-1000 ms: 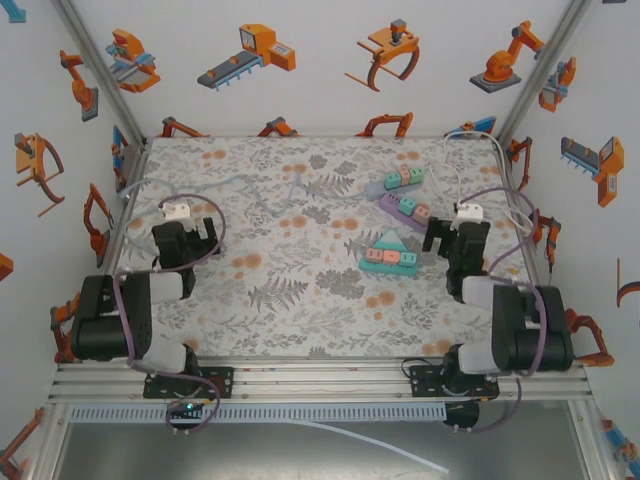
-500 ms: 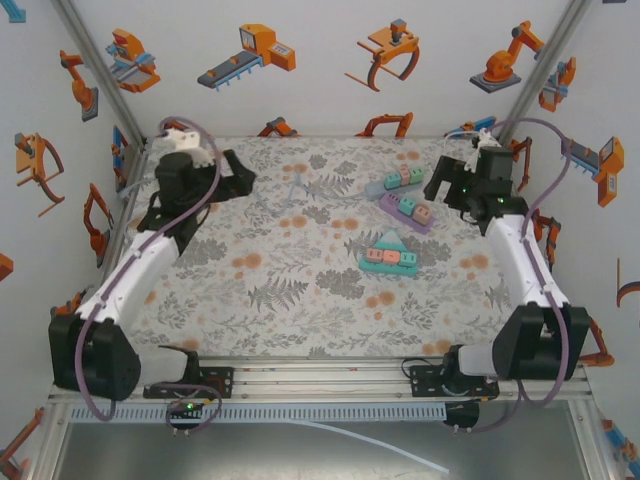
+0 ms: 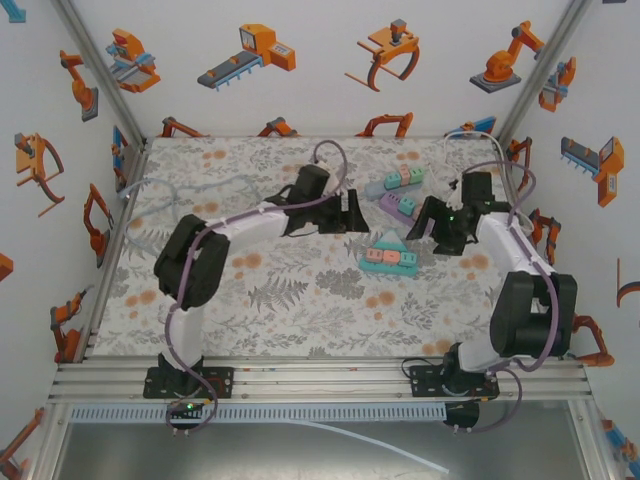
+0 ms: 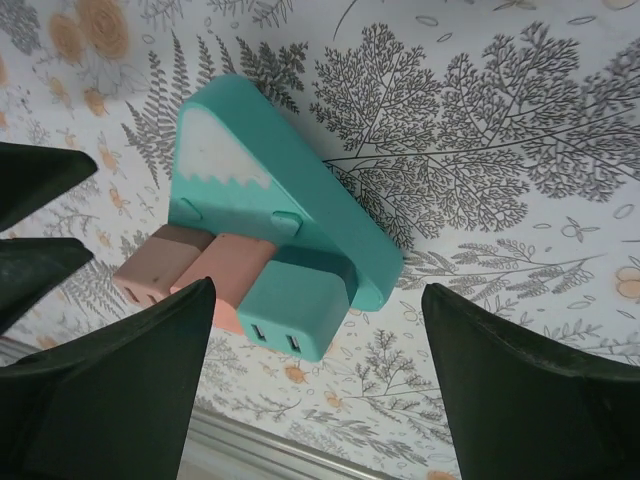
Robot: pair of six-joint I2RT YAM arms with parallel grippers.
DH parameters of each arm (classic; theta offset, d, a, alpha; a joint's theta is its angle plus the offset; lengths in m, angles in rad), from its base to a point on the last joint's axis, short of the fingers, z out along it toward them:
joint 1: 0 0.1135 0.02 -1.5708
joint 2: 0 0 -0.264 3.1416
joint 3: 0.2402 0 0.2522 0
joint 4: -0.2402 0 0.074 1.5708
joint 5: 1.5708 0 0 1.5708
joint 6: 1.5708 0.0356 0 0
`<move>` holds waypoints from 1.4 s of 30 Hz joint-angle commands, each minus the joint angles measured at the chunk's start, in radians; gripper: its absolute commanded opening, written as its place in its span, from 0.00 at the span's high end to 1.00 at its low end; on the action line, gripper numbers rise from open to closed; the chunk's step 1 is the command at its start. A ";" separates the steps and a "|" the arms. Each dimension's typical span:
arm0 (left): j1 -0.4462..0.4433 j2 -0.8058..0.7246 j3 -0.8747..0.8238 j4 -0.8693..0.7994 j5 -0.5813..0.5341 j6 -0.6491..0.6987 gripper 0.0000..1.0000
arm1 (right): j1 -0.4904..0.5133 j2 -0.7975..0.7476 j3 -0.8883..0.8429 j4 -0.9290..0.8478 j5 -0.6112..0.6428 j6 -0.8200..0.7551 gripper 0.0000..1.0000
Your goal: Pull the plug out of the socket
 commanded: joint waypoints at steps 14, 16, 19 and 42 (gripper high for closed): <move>0.007 0.132 0.063 0.042 0.139 -0.063 0.45 | 0.071 0.146 -0.065 0.216 -0.080 0.067 0.44; 0.007 0.123 0.045 0.024 0.147 -0.056 0.48 | 0.096 0.146 -0.066 0.220 -0.067 0.071 0.46; 0.011 0.099 -0.007 -0.002 0.150 -0.041 0.51 | 0.138 0.132 -0.076 0.241 -0.064 0.084 0.50; 0.044 -0.500 -0.639 -0.245 -0.147 -0.046 0.54 | 0.699 -0.031 -0.284 0.501 0.106 0.481 0.54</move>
